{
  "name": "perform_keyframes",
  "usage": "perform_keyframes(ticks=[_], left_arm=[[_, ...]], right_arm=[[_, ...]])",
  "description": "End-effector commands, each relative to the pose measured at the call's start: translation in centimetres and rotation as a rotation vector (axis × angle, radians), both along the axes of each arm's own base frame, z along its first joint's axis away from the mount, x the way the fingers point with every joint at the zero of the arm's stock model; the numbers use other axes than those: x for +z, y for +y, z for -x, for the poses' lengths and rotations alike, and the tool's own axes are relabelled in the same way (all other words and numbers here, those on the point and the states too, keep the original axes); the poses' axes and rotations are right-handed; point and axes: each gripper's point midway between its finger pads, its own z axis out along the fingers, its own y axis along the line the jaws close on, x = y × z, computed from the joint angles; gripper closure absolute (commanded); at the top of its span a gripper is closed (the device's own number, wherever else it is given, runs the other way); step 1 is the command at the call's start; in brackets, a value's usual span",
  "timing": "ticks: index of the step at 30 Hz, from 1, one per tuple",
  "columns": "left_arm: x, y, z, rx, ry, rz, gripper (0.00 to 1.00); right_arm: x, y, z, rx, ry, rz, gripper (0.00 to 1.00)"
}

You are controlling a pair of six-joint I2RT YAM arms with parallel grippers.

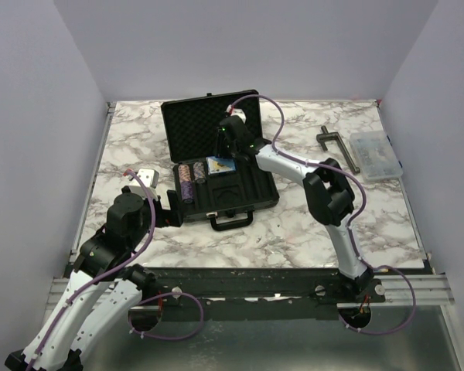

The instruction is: Pack up texas hold em set

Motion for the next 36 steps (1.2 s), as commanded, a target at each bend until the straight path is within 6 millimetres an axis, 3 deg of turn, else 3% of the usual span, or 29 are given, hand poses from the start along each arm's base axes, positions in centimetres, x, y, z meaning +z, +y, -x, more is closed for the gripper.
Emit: perform_keyframes(ticks=[1,10,19,31,36], left_arm=[[-0.3,0.3,-0.2,0.01,-0.008,-0.017,0.02],[-0.3,0.4,-0.2,0.012,-0.01,-0.018,0.02],[-0.2,0.3,-0.1,0.01,-0.011,-0.014,0.02],[-0.1,0.3,-0.1,0.009,-0.015,-0.01,0.02],[-0.1,0.3,-0.1,0.008,-0.014,-0.01,0.02]], right_arm=[[-2.6,-0.9,3.0,0.039,0.078,0.083,0.57],[-3.0,-1.7,4.8,0.062,0.104,0.106,0.56],[-4.8,-2.3,6.9,0.089,0.153,0.131,0.56],[-5.7,-3.1,8.0,0.087,0.176,0.148,0.56],[-4.5,-2.8,8.0,0.109,0.152,0.13,0.54]])
